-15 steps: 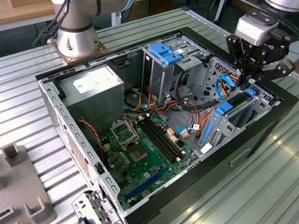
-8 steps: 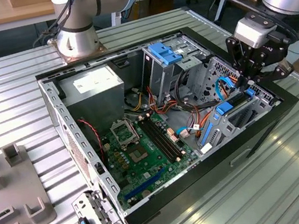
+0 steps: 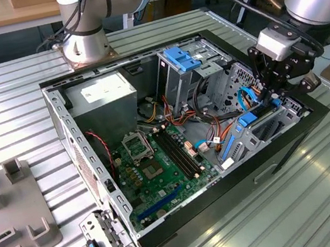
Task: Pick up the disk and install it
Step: 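Insert the first disk wire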
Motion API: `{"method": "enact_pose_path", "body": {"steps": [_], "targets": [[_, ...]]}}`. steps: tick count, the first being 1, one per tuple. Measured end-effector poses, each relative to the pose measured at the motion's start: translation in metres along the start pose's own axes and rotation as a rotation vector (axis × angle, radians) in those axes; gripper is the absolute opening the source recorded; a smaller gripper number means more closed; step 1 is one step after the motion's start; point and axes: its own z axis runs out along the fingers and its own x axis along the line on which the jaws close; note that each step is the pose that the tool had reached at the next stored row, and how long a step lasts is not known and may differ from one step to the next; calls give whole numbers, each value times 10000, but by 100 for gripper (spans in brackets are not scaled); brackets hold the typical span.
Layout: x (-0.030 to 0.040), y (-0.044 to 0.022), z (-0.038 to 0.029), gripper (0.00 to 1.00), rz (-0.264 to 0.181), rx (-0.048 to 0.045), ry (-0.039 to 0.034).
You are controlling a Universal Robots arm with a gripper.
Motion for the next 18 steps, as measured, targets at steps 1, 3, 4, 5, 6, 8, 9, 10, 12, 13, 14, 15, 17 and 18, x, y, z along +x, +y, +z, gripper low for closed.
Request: {"method": "enact_pose_path", "body": {"steps": [1,3,4,5,6,8,9,10,12,13,14,15,17,18], "targets": [[1,0,3,16,20,0,4],[0,1,14,16,185,3,17],[1,1,16,16,308,6,29],[1,1,15,16,310,6,31],[1,1,16,16,311,6,30],[1,2,18,16,324,13,-94],[1,2,18,16,325,12,-104],[1,1,18,16,326,13,-105],[1,1,21,16,487,16,-86],[3,2,23,16,489,17,-91],[12,3,23,16,492,18,-123],[13,3,22,16,494,18,-133],[20,4,32,16,502,22,-217],[22,4,33,16,501,22,-217]]}}
